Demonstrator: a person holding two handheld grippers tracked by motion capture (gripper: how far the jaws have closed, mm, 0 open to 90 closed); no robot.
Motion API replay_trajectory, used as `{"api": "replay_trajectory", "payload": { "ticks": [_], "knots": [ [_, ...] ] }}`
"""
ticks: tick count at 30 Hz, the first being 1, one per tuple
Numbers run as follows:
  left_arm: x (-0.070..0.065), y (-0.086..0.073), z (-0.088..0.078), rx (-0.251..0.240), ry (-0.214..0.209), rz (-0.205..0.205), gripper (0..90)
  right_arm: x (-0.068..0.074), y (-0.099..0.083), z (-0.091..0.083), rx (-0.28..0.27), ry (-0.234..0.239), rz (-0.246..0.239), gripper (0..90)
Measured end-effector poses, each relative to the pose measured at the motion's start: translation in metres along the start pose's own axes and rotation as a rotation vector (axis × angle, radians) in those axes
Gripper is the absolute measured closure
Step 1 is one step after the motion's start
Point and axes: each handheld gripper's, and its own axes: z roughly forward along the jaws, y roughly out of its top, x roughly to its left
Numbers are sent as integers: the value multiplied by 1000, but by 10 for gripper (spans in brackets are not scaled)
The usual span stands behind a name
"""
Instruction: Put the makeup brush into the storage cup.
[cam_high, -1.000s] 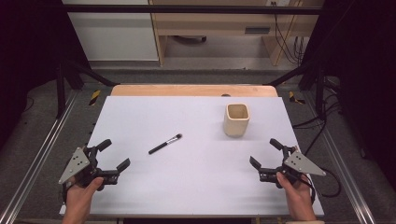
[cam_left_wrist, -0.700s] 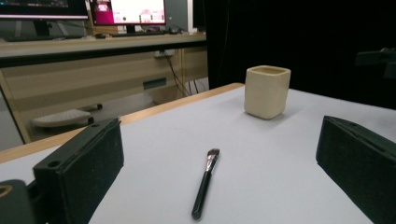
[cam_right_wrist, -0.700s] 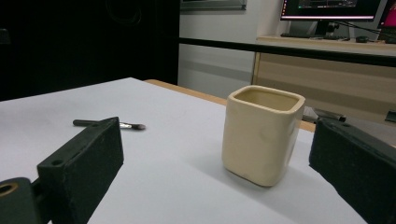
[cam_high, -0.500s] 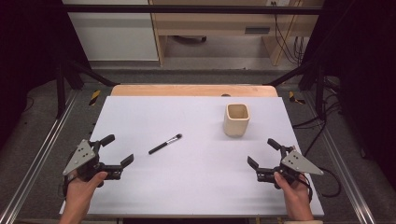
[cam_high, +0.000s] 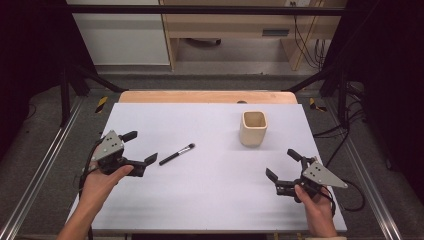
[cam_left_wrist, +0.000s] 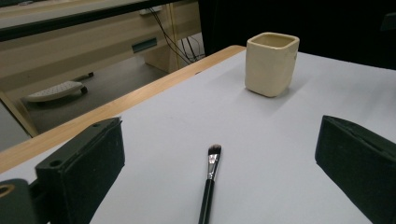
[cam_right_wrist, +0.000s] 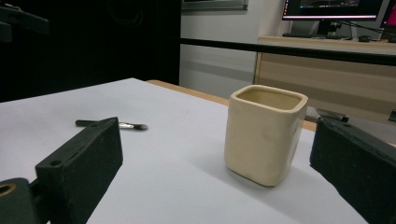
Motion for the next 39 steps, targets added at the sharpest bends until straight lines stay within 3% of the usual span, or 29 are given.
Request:
{"api": "replay_trajectory", "payload": {
  "ticks": [6, 10, 15, 18, 19, 24, 39],
  "knots": [
    [0, 19, 19, 90, -25, 35, 9, 0, 0, 0, 4, -4, -4, 29],
    [0, 27, 35, 144, -15, 62, 30, -1, -1, 0, 9, -6, 1, 28],
    [-2, 30, 50, 185, -27, 82, 29, 0, -1, 0, 4, -4, 2, 28],
    [-2, 29, 66, 250, -57, 88, 29, 0, -1, 0, 6, -5, -2, 28],
    [-2, 29, 66, 250, -57, 88, 28, 0, -1, 0, 6, -5, -2, 28],
    [0, 23, 85, 341, -76, 95, 28, 0, -1, 0, 9, -7, 5, 28],
    [13, 20, 110, 429, -68, 88, 32, -1, -2, 0, 10, -6, -2, 28]
  ]
}}
